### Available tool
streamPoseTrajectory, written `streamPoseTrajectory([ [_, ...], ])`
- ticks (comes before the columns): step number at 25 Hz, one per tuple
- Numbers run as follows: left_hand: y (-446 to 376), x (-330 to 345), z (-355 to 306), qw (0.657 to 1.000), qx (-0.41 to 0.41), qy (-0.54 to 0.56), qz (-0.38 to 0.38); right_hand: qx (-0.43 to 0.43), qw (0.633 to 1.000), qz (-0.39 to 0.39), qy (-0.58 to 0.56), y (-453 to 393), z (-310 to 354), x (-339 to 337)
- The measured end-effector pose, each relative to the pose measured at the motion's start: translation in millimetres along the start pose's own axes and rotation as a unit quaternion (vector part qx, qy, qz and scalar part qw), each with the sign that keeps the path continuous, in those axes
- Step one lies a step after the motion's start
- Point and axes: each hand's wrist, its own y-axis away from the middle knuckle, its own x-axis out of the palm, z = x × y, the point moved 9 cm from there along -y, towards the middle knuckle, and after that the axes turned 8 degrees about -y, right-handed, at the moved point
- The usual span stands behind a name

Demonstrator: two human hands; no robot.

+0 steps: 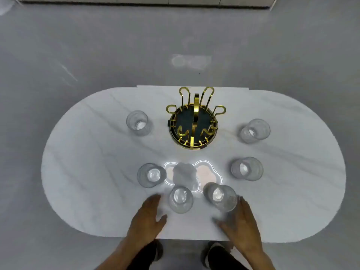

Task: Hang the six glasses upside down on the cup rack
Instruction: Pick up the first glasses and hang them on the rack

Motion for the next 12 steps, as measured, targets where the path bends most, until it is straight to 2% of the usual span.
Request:
streamPoseTrajectory([
  [2, -35, 24, -6, 0.991, 0.11, -0.002, -0.071, -0.039, 0.999, -0.016, 0.008, -23, -10, 33],
  [5, -63, 58, -6, 0.969, 0.207, -0.048, -0.128, -0.03, 0.997, -0.067, 0.01, -39, -28, 66],
  [7, -58, 74, -7, 0.953, 0.236, -0.098, -0.165, -0.033, 0.993, -0.115, 0.021, -31, -27, 75],
  [9, -62, 83, -1, 0.938, 0.24, -0.143, -0.203, -0.039, 0.989, -0.131, 0.056, -33, -28, 81],
  [12, -60, 84, -3, 0.926, 0.256, -0.135, -0.243, -0.057, 0.985, -0.147, 0.066, -33, -29, 85],
])
